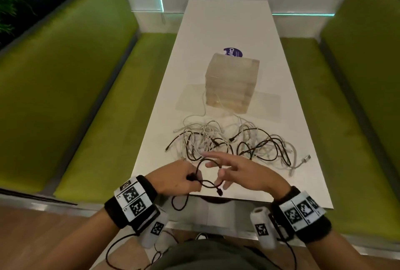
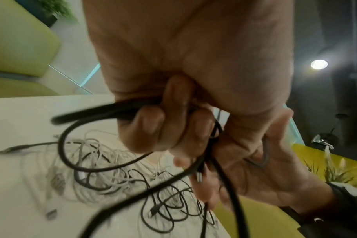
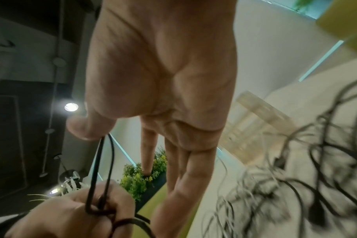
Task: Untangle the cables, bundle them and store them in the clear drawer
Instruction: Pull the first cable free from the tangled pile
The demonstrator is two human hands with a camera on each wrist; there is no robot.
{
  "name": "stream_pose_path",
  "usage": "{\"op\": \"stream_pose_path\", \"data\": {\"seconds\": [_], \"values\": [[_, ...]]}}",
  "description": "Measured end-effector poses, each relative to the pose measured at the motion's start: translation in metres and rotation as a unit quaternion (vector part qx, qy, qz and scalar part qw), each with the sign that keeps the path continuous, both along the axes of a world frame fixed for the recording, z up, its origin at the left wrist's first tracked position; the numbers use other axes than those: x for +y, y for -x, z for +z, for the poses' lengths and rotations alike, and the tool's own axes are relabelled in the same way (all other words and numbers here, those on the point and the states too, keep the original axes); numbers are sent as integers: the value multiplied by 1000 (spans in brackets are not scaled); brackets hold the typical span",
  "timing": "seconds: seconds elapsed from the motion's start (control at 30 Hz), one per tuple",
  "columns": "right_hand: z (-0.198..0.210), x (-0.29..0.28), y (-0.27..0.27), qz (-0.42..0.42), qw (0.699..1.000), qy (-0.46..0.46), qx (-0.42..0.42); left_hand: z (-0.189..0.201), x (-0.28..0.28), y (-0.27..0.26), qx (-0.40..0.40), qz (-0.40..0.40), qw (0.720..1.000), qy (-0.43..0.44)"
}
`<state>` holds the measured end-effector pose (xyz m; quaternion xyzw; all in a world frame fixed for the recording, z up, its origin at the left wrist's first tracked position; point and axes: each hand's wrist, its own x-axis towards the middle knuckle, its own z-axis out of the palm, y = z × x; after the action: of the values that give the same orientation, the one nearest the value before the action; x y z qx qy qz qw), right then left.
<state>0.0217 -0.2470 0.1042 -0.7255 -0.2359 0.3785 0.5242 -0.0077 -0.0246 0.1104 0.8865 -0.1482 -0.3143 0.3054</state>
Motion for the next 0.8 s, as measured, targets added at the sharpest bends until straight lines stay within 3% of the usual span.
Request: {"op": "stream_pose_path", "data": {"seconds": [0.13,0.27,0.33,0.4,0.47,0.53,0.7,0.8], "values": [[-27,-2,11,27,998,26,45,-16,-7,8,32,-58,997,34],[-56,-5,20,64,994,55,64,-24,-9,13,87,49,982,158],[-67,-10,24,89,990,101,47,-30,-1,15,117,132,955,239],[-78,-16,29,116,980,153,42,-35,7,14,155,221,908,322],[-87,-20,37,134,966,221,18,-40,11,14,195,277,859,384],[-95,-18,46,155,953,259,-14,-44,12,16,203,306,834,412],[-106,-12,55,131,952,278,-1,-51,5,23,197,321,818,435],[-99,-17,50,126,954,272,26,-53,1,25,168,311,837,418]]}}
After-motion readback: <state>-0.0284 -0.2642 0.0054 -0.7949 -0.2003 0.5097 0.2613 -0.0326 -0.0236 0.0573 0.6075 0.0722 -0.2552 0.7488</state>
